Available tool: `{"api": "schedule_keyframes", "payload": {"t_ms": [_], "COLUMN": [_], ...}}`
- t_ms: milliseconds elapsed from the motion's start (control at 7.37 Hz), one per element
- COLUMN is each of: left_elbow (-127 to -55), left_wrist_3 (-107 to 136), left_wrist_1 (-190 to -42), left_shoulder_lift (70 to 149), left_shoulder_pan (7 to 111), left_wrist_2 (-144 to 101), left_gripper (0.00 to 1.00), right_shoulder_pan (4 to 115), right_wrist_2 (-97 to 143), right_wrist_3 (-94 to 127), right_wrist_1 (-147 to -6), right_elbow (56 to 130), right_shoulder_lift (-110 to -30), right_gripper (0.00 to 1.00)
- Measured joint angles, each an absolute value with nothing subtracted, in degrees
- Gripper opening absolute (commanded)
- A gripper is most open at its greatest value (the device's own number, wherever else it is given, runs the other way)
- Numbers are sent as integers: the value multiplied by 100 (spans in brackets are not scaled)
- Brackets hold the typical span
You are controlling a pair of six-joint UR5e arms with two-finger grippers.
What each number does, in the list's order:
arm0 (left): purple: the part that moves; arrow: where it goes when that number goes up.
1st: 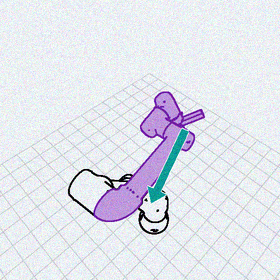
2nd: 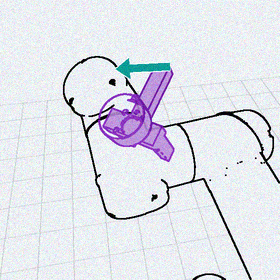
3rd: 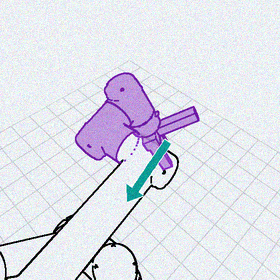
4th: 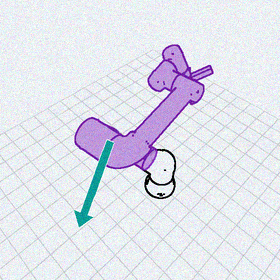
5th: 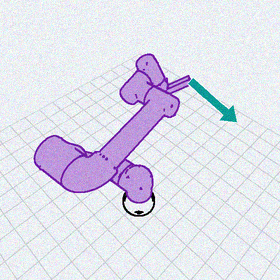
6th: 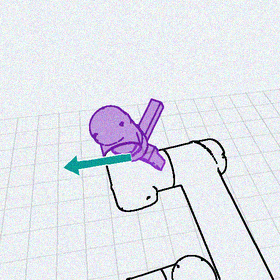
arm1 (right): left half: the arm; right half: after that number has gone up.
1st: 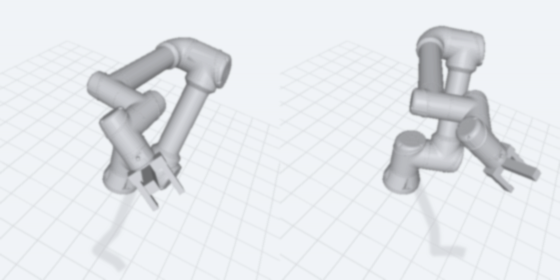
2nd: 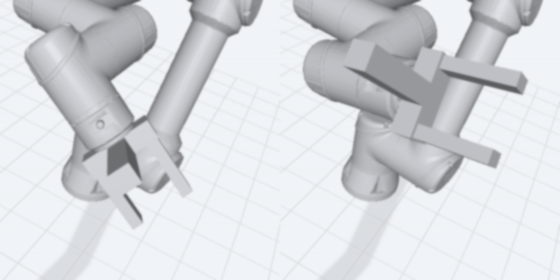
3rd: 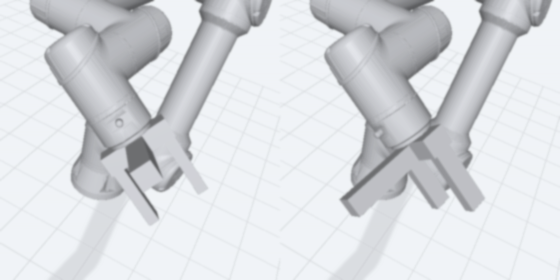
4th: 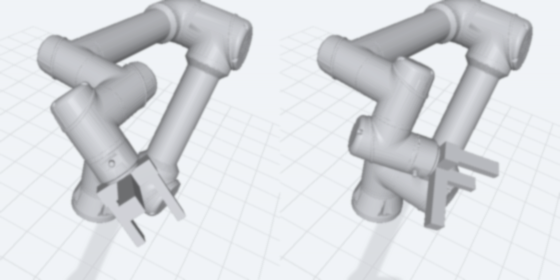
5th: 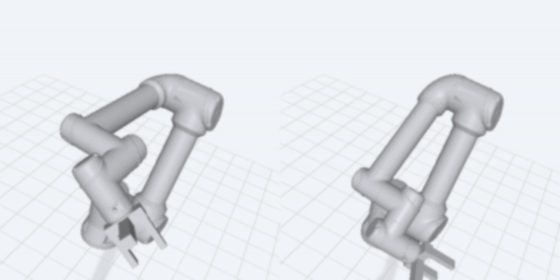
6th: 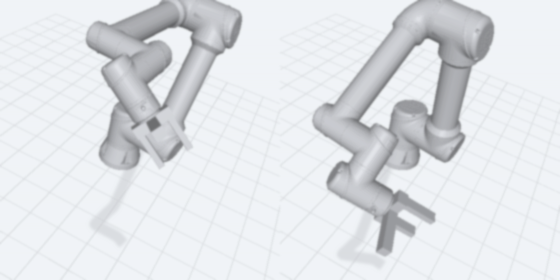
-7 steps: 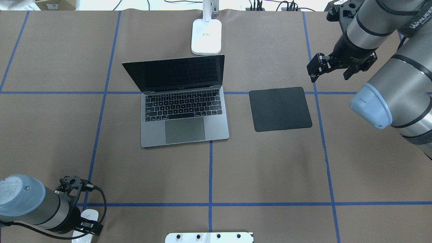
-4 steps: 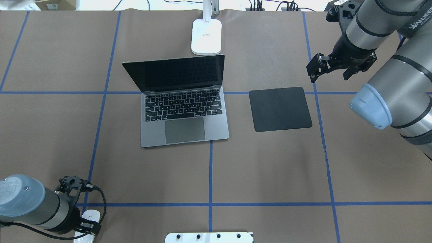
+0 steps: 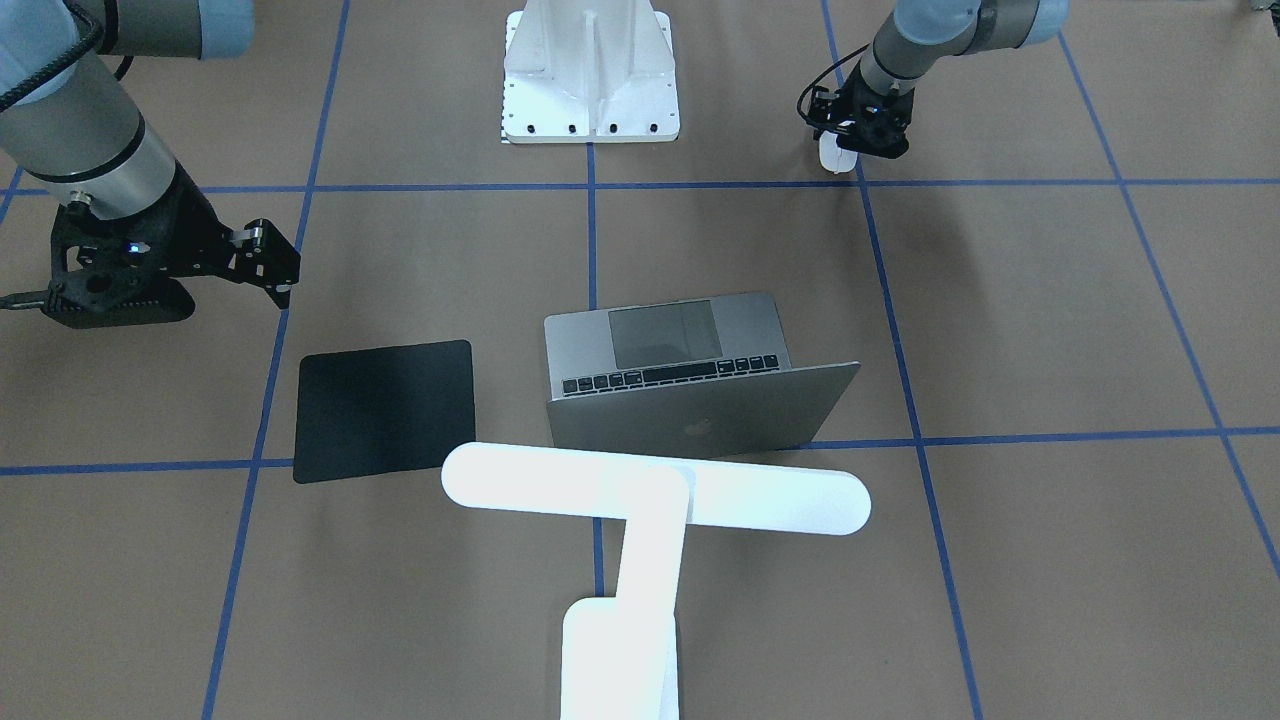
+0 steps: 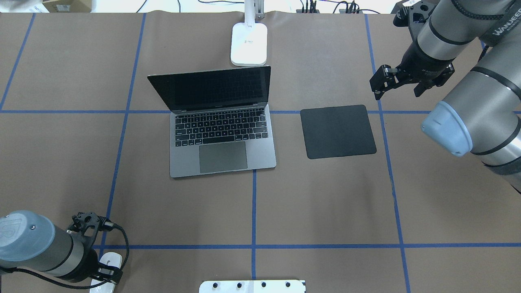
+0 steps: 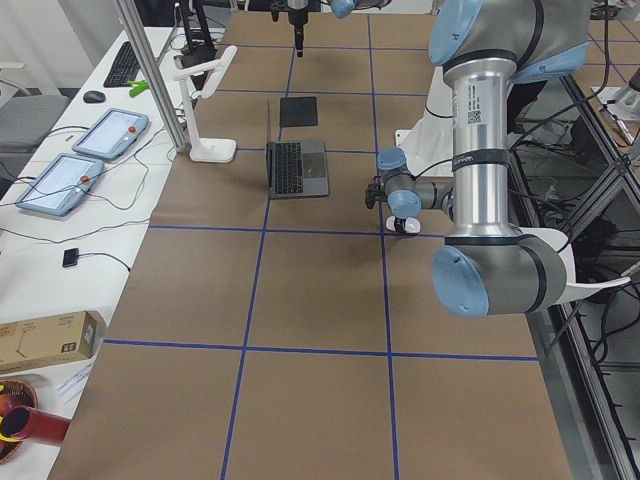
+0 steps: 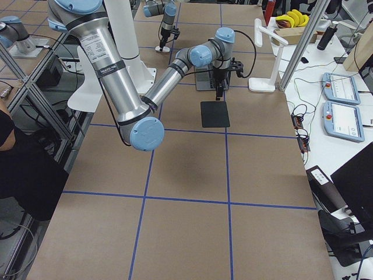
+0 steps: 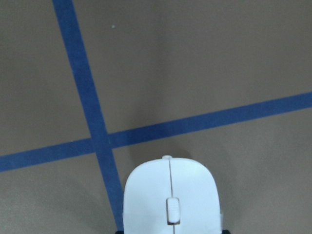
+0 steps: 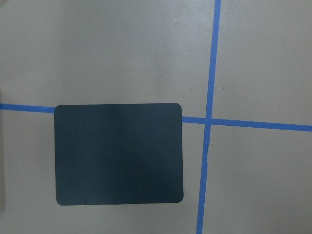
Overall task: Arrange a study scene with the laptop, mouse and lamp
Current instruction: 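Close the left gripper on the white mouse, then carry the white mouse with the left gripper over the laptop toward the pad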
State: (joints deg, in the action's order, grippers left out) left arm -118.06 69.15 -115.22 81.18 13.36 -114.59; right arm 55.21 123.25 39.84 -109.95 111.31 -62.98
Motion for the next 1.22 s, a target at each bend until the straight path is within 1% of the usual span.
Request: {"api": "schedule_keyframes", "payload": {"t_ms": [543,814,1221], "left_elbow": [-11860,-12034,-12253], "left_wrist_3": [6917,6917,6881], "left_wrist_1": [-11522,-11523,-11464], "left_shoulder_lift": [8152,8154,8270], "left_shoulder_pan": [1344,1422,1872], "left_wrist_2": [-11463,-11469,-11673], "left_gripper": [64,65,65], "right_shoulder_pan": [5520,5520,5520], "right_wrist_2": [12322,12322,12322], "right_wrist_3": [3982,3981,3981], "right_wrist_1": [-10995,-10995,-10988], "right_elbow": [11120,11110,11090], "right_shoulder_lift": [-6316,-6319,-6316], "right_gripper": [100,100,100]}}
